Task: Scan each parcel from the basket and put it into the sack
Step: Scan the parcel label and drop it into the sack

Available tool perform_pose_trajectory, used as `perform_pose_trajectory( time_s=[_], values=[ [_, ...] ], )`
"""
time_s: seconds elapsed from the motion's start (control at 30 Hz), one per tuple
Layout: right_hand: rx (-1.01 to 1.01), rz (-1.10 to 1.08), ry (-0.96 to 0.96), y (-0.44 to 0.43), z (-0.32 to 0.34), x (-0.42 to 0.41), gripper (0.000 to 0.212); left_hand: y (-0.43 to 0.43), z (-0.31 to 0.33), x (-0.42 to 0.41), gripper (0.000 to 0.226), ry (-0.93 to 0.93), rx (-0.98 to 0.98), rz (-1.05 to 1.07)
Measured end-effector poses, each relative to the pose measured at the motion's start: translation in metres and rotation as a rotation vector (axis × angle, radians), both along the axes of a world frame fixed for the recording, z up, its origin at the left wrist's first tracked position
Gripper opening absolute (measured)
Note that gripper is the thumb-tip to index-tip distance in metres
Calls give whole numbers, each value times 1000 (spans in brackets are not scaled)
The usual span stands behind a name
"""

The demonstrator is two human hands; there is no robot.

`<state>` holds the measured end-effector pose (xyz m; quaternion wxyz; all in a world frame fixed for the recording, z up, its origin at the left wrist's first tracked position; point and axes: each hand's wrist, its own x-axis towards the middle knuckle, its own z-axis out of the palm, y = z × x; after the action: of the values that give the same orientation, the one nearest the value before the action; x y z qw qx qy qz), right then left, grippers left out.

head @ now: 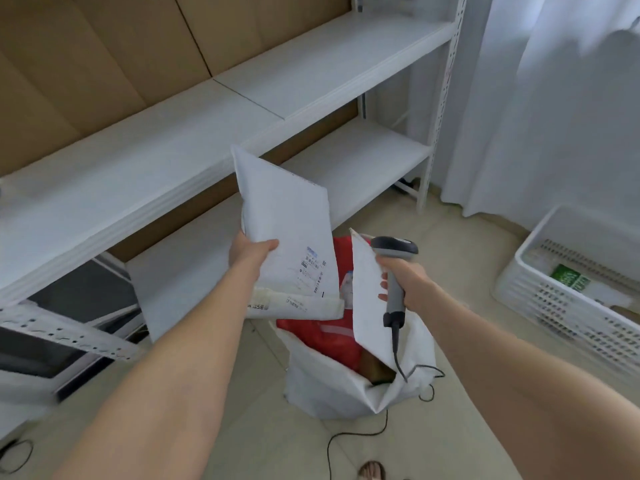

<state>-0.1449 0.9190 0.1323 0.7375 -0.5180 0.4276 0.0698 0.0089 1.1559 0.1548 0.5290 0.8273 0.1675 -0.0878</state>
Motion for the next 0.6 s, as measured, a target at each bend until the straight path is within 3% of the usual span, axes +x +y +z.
perform_pose_trajectory(
  time_s=[0.17, 0.37, 0.47, 0.6],
  values=[
    [-41, 10, 13, 2, -42, -11, 23, 3, -49, 4, 67, 140, -60, -20],
    [24, 0, 49, 8, -80, 2, 17, 2, -107, 24, 59, 512, -152, -213],
    [48, 91, 60, 15, -100, 10, 18, -5, -146, 18, 72, 548, -165, -243],
    [-32, 155, 103, 25, -119, 25, 13, -22, -178, 4, 51, 458, -3, -252]
  ],
)
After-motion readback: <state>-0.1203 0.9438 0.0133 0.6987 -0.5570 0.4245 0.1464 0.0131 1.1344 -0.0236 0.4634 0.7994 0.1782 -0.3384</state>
